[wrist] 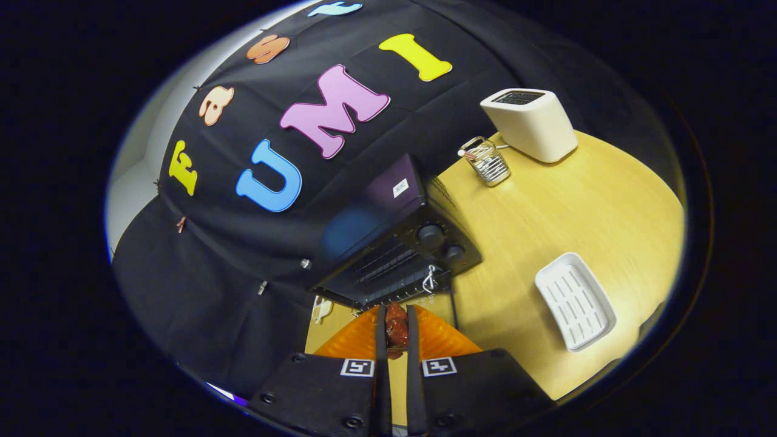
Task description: Open the toaster oven, put the food inside, and close the toaster oven door.
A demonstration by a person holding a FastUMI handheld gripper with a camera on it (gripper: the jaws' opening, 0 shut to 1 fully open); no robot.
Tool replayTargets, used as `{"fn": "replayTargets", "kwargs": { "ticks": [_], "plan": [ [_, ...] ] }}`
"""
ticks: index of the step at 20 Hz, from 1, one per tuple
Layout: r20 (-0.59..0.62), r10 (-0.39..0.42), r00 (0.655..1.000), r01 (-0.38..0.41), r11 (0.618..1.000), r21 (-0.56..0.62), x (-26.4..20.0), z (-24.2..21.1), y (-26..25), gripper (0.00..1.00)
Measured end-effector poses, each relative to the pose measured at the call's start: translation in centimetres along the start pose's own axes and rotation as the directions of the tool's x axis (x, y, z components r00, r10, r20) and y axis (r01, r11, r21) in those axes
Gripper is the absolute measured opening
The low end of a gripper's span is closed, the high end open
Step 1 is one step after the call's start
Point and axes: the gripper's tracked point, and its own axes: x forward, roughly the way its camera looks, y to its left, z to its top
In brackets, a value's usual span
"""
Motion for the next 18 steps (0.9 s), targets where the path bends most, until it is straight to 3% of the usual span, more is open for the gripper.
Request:
{"fn": "replayTargets", "kwargs": {
  "ticks": [8,13,18],
  "plan": [
    [0.12,0.006,0.993,-0.01,0.999,0.038,8.6,-1.2,2.4,0.14],
    [0.17,-0.016,0.985,-0.012,0.987,0.161,14.0,-2.4,1.8,0.14],
    [0.224,-0.022,0.974,-0.027,0.977,0.212,17.7,-2.4,1.9,0.14]
  ]
}}
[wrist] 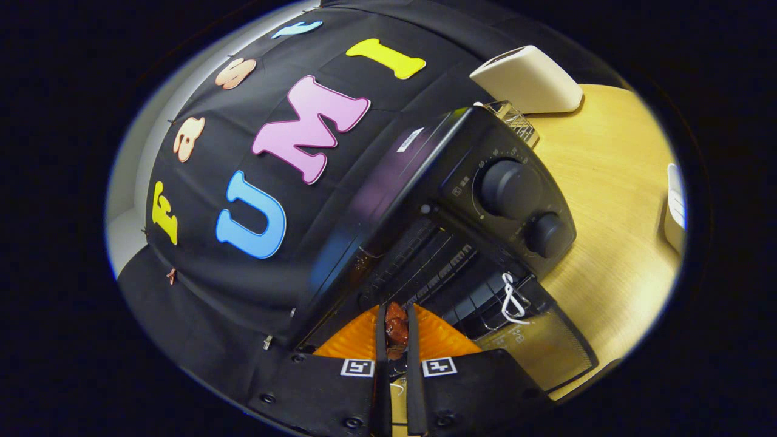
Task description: Open the toaster oven, put the food inside, and close the toaster oven door.
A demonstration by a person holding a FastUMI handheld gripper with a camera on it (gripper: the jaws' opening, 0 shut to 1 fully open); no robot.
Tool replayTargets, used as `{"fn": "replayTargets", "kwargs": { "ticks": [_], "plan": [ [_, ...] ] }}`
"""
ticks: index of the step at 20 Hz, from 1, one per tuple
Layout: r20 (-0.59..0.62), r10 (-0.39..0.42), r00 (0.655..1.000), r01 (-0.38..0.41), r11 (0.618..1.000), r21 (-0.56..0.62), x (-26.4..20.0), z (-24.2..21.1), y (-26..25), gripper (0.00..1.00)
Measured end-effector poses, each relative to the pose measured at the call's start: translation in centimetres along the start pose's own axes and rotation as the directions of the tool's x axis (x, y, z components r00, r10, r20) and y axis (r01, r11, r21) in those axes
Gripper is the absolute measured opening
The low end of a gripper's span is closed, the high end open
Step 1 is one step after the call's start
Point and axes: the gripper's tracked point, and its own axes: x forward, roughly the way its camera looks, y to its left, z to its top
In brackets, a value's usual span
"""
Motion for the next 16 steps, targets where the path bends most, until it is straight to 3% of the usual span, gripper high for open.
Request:
{"fn": "replayTargets", "kwargs": {
  "ticks": [6,10,14,16],
  "plan": [
    [0.055,-0.027,0.998,0.029,0.999,-0.036,2.6,-1.0,-0.6,0.14],
    [0.07,-0.084,0.994,0.091,0.992,-0.092,2.8,-0.8,-1.6,0.18],
    [0.088,-0.151,0.985,0.166,0.965,-0.205,1.6,-0.3,-3.6,0.3],
    [0.055,-0.112,0.992,0.121,0.97,-0.213,1.3,-0.7,-2.8,0.48]
  ]
}}
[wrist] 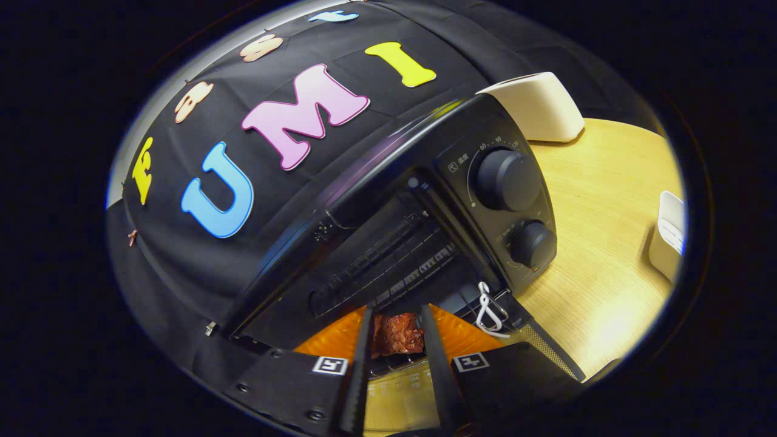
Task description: Open the toaster oven, put the food inside, and close the toaster oven door.
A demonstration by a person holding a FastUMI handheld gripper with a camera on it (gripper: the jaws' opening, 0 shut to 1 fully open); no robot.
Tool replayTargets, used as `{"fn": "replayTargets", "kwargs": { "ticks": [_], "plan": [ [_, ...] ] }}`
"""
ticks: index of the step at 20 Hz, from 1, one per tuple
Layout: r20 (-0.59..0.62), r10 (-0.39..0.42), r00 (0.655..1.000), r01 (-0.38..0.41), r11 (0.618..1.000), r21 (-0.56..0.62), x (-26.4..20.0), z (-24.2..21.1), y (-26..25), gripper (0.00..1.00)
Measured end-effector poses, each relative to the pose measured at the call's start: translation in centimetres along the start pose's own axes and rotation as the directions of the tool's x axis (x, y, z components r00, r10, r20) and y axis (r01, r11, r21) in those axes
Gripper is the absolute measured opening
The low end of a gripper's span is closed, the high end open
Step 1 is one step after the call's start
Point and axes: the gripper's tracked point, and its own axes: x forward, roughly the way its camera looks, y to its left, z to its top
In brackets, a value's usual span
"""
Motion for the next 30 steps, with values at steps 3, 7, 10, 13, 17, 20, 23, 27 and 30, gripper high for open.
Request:
{"fn": "replayTargets", "kwargs": {
  "ticks": [3,7,10,13,17,20,23,27,30],
  "plan": [
    [-0.027,0.012,1.0,-0.016,0.991,-0.133,-1.3,-0.6,0.8,0.92],
    [-0.058,-0.012,0.998,-0.003,0.966,-0.259,-3.2,-1.3,1.2,0.98],
    [-0.102,-0.024,0.995,-0.009,0.949,-0.314,-4.9,-1.8,0.8,0.98],
    [-0.148,-0.053,0.988,-0.014,0.91,-0.415,-7.1,-2.3,0.0,0.98],
    [-0.239,-0.112,0.965,-0.031,0.852,-0.523,-10.8,-4.8,-1.5,0.98],
    [-0.283,-0.173,0.943,-0.034,0.798,-0.602,-13.4,-6.9,-3.4,0.98],
    [-0.331,-0.228,0.916,-0.02,0.797,-0.604,-14.3,-8.7,-5.2,0.99],
    [-0.345,-0.265,0.901,-0.002,0.791,-0.612,-13.6,-9.7,-6.4,0.99],
    [-0.346,-0.292,0.892,0.0,0.763,-0.646,-13.1,-10.5,-7.3,0.99]
  ]
}}
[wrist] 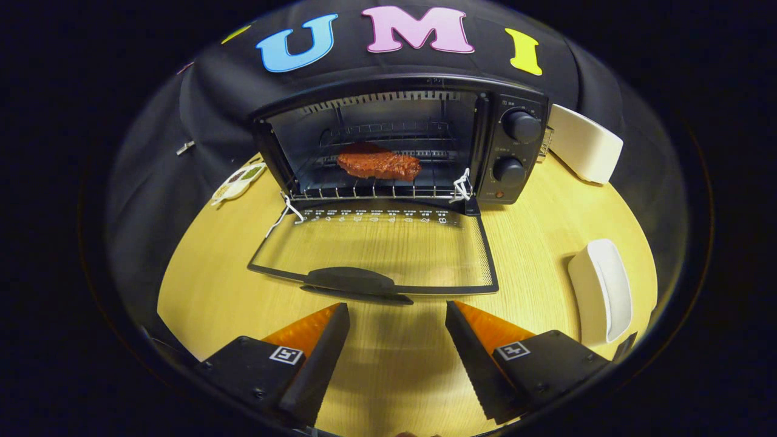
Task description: Open the toaster oven, put the food inside, and close the toaster oven door.
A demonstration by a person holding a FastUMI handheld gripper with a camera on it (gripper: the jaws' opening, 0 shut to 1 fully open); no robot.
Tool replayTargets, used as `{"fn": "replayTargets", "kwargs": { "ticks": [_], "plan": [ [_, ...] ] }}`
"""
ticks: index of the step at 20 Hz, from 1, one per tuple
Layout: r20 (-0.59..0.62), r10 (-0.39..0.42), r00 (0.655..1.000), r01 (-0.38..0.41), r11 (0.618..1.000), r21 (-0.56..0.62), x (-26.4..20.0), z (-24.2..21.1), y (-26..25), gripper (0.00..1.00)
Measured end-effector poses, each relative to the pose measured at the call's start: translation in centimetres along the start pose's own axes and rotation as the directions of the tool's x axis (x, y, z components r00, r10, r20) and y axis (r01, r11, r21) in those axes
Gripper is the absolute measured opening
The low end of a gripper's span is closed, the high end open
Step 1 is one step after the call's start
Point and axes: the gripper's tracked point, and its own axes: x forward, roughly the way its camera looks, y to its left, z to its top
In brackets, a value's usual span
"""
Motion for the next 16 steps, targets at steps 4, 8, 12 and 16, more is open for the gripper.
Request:
{"fn": "replayTargets", "kwargs": {
  "ticks": [4,8,12,16],
  "plan": [
    [-0.022,-0.022,1.0,0.021,0.998,-0.063,1.3,-1.1,0.0,0.99],
    [-0.04,-0.038,0.998,0.036,0.998,-0.054,2.4,-1.1,-0.1,0.99],
    [-0.032,-0.035,0.999,0.033,0.998,-0.06,3.0,-0.5,0.2,0.99],
    [-0.03,-0.029,0.999,0.027,0.997,-0.067,2.9,-0.2,0.3,0.99]
  ]
}}
